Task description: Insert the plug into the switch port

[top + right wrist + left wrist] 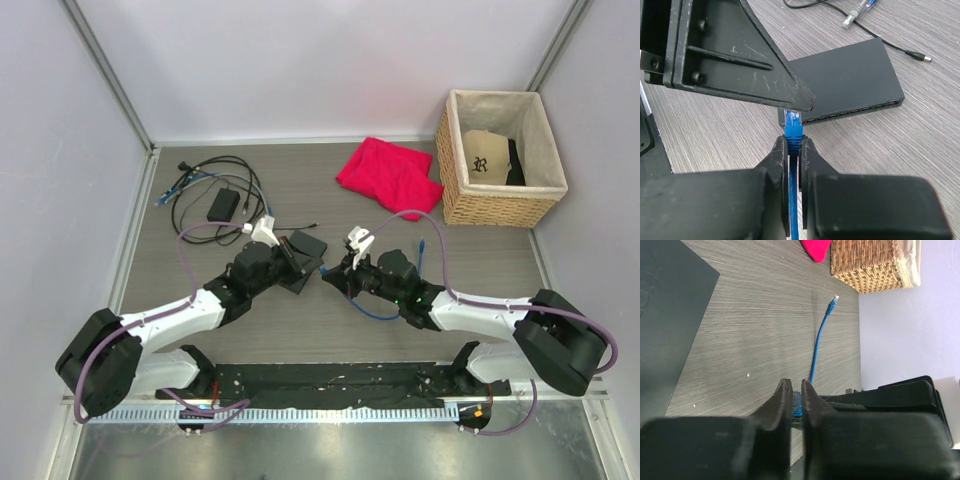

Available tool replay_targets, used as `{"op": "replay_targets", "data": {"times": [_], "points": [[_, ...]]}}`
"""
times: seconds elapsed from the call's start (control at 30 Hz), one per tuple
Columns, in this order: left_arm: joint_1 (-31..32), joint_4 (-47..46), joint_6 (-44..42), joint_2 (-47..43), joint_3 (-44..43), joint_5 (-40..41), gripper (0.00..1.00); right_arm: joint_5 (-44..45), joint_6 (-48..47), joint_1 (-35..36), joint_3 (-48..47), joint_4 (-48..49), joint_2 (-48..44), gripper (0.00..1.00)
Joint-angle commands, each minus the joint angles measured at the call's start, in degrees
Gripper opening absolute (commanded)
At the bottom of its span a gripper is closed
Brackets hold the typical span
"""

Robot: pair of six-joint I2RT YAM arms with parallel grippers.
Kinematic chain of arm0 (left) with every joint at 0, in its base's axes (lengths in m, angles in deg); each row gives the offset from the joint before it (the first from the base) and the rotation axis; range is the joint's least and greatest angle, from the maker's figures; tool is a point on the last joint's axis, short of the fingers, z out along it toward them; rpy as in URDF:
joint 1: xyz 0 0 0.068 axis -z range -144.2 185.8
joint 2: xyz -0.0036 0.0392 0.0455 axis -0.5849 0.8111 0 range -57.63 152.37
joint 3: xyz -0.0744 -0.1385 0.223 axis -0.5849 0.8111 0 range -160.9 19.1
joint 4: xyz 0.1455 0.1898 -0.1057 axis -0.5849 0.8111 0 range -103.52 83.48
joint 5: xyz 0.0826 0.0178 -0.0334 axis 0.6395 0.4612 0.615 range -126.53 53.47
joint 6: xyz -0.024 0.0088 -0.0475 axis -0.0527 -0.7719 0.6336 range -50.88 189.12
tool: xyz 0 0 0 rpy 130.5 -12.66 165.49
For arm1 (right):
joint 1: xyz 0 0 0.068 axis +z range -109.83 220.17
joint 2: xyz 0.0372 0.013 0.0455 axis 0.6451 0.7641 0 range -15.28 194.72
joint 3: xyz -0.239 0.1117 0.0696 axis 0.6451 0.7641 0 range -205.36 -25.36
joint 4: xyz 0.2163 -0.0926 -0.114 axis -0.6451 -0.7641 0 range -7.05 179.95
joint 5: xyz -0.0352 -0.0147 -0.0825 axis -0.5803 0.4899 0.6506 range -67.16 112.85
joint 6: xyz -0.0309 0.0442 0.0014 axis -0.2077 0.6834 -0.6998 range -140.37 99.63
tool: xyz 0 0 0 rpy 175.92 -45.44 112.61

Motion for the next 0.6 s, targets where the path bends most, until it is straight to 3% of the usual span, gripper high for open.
{"op": "replay_targets", "data": {"times": [0.0, 0.03, 0.1, 0.3, 0.4, 0.57], "points": [[-0.4, 1.2, -4.4, -0.2, -1.8, 2.7, 0.23, 0.1, -1.9, -0.8, -4.1, -1.2, 0.3, 0.01], [-1.1, 2.6, -7.7, -0.2, -2.5, 3.3, 0.38, 0.2, -2.9, -1.7, -4.7, -4.8, 0.5, 0.01], [-2.2, 8.5, -11.8, -0.1, -6.0, 4.4, 0.56, 0.6, -3.9, -2.8, -6.1, -7.8, 1.8, 0.01], [-7.2, 17.4, -25.7, 4.0, -13.6, 10.2, 0.83, 0.0, -7.4, -6.9, -10.0, -16.0, 6.4, 0.01], [-8.7, 18.6, -30.9, 8.9, -17.3, 11.2, 0.9, -0.1, -9.1, -8.5, -13.0, -20.1, 9.9, 0.01], [-10.4, 20.1, -37.2, 17.7, -24.0, 10.3, 0.93, 0.0, -11.8, -9.3, -17.3, -24.3, 15.5, 0.01]]}}
